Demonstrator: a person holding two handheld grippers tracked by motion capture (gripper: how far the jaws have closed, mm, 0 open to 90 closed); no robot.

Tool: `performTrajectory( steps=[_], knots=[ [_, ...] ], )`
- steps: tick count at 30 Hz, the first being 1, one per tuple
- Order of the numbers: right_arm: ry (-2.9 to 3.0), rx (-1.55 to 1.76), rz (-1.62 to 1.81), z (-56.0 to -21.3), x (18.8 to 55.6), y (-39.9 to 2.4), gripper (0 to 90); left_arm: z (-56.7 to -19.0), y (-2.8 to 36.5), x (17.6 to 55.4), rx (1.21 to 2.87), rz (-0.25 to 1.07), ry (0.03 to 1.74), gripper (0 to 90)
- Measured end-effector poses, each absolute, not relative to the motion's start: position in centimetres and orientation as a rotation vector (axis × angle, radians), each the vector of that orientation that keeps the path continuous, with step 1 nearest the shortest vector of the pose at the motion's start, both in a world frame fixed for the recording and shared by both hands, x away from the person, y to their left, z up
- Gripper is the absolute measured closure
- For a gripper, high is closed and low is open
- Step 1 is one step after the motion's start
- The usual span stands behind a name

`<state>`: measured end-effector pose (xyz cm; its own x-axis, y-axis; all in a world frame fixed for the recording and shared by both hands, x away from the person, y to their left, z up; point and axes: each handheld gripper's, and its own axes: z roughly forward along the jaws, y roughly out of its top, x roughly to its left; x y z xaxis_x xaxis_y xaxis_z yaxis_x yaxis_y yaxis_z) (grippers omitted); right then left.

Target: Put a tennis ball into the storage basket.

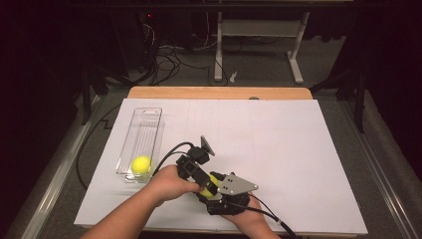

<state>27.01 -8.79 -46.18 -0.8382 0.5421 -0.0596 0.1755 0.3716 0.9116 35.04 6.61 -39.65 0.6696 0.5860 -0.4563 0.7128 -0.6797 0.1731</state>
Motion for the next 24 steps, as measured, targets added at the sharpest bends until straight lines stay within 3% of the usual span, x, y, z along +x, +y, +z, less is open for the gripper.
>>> performTrajectory(
  steps=[24],
  knots=[
    [2.258,0.675,1.441,-46.2,27.2,-8.8,2.5,-38.8,7.9,35.2,2.560,-0.430,1.035,26.7]
  ],
)
